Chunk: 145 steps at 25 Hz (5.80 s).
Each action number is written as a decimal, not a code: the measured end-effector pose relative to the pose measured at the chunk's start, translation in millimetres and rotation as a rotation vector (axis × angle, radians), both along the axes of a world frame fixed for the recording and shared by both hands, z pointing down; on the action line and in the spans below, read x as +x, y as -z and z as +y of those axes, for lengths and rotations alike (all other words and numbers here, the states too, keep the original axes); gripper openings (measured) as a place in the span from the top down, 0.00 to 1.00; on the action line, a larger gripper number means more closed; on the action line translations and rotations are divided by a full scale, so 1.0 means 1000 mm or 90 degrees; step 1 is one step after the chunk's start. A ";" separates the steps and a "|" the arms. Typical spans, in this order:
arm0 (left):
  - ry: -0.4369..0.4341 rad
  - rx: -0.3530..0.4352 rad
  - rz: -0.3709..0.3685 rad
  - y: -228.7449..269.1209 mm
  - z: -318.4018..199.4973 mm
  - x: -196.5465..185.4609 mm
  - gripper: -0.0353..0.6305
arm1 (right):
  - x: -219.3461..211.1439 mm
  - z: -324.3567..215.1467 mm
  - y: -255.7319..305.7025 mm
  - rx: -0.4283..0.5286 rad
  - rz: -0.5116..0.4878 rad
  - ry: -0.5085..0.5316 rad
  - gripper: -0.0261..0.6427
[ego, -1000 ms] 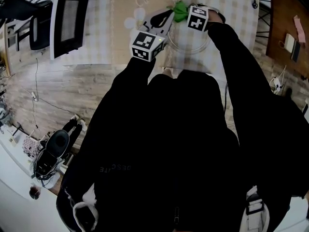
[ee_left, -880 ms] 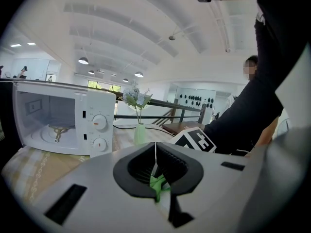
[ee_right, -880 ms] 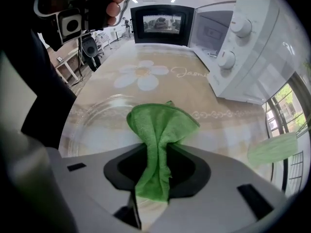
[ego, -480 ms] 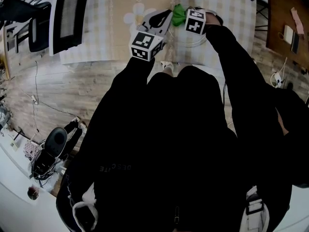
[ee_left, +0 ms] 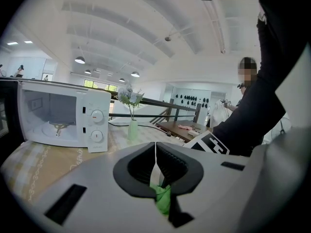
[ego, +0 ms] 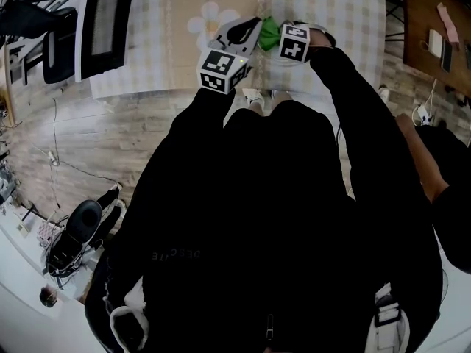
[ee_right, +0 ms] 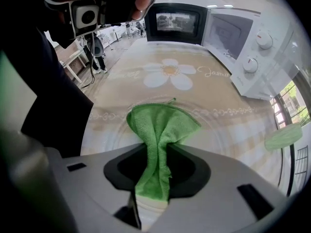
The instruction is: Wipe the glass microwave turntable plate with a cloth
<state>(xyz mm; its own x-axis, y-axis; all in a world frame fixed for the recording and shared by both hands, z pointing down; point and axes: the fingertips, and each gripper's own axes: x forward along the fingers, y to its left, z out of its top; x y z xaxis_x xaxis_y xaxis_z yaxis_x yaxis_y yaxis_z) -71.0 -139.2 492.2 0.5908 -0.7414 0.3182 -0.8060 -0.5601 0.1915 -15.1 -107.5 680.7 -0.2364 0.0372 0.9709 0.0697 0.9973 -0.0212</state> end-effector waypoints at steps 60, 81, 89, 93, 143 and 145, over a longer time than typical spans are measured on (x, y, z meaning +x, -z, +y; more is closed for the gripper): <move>-0.023 0.014 0.020 0.004 -0.022 0.048 0.91 | 0.069 -0.072 0.029 0.086 0.017 -0.013 0.76; -0.018 -0.021 0.014 -0.021 -0.032 0.050 0.91 | 0.062 -0.092 -0.005 0.107 0.023 0.014 0.77; -0.036 -0.016 0.016 -0.017 -0.024 0.054 0.91 | 0.066 -0.061 -0.005 0.070 0.032 0.017 0.77; -0.047 -0.015 0.018 -0.016 -0.015 0.058 0.91 | 0.068 -0.041 -0.005 0.054 0.033 0.013 0.77; -0.132 -0.026 0.008 -0.026 0.050 0.090 0.91 | 0.096 0.125 0.006 -0.085 0.030 0.002 0.76; -0.129 -0.023 0.008 -0.024 0.046 0.091 0.91 | 0.100 0.109 0.011 -0.068 0.025 -0.012 0.76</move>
